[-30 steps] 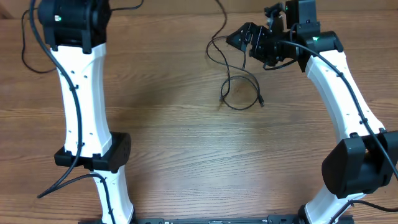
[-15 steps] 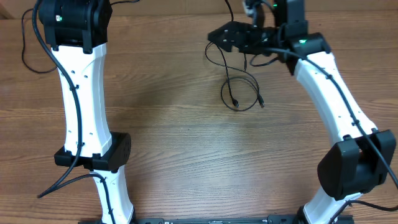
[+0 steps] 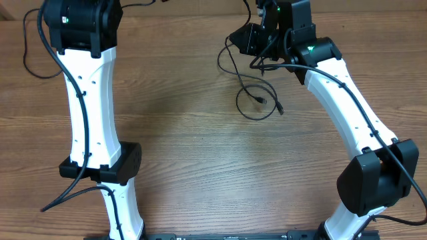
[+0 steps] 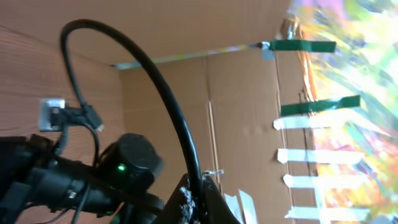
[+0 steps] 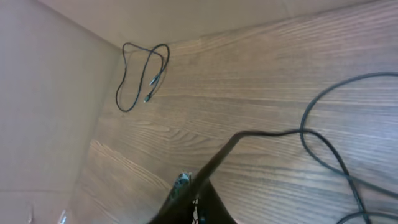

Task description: Untangle cables

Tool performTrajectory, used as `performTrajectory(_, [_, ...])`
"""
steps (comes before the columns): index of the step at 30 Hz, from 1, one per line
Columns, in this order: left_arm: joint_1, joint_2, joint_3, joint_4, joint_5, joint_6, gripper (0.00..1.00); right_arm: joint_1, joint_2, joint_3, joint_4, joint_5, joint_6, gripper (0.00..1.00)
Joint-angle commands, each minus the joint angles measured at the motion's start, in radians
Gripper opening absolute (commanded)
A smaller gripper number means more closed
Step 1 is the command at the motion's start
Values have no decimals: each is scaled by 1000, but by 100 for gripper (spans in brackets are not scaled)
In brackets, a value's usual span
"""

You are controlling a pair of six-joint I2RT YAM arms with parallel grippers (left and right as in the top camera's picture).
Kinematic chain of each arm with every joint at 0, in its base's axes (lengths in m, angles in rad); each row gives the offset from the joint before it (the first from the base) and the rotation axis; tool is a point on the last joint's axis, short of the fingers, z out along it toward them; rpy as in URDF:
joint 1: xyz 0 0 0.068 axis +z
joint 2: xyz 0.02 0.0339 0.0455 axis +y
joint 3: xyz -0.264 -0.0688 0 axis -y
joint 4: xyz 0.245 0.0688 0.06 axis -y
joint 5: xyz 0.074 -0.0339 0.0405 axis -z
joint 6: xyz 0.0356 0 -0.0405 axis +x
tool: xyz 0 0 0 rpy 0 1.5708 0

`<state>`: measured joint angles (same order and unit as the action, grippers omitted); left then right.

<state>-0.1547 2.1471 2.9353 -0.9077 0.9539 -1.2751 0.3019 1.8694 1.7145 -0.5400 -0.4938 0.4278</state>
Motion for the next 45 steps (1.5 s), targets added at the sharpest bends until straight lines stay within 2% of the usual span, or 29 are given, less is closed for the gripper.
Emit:
performTrajectory(1, [5,-15,13,-88,-105,93,4,-1,-5,0,8,-92,11,4])
performTrajectory(8, [18,-15,13,-232,-296,174,4,-1,-6,0,11,-228,11,4])
performTrajectory(12, [23,-15,13,-252,-261,129,4,-1,-6,0,-6,-177,12,4])
performTrajectory(13, [23,-15,13,-234,-240,109,4,-1,-6,0,-16,-126,14,8])
performTrajectory(14, [23,-15,13,-205,-205,85,4,-1,-6,0,-25,-72,14,25])
performTrajectory(15, [23,-15,13,-168,-162,52,4,-1,-6,0,-32,-32,13,35])
performTrajectory(19, [19,-15,13,-26,-52,-114,4,5,-6,0,-23,-8,-69,56])
performTrajectory(20, [17,-15,13,-6,-53,-152,4,7,-6,0,-17,-8,-87,63])
performTrajectory(22, [15,-15,13,5,-74,-246,4,19,-6,0,-4,-6,-133,86])
performTrajectory(25, [14,-15,13,5,-62,-352,5,39,-6,0,18,8,-185,92])
performTrajectory(28, [8,-15,13,4,-50,-357,5,53,-6,0,47,58,-187,93])
performTrajectory(32, [-8,-15,13,4,-29,-357,4,58,-6,0,89,128,-186,92])
performTrajectory(34, [-16,-15,13,4,-16,-376,4,58,-6,0,113,127,-186,88])
performTrajectory(35, [-18,-15,13,4,-14,-384,4,58,-6,0,119,127,-186,78])
performTrajectory(36, [-18,-15,13,4,-16,-386,5,58,-6,0,120,127,-185,54])
performTrajectory(37, [-18,-15,13,4,-22,-386,5,58,-6,0,119,128,-171,41])
performTrajectory(40, [-11,-15,13,3,-35,-385,5,58,-6,0,105,127,-138,8])
performTrajectory(41, [-8,-15,13,0,-44,-380,4,58,-6,0,100,127,-122,4])
performTrajectory(45, [-1,-15,13,-26,-101,-337,4,58,-6,0,77,126,-56,4])
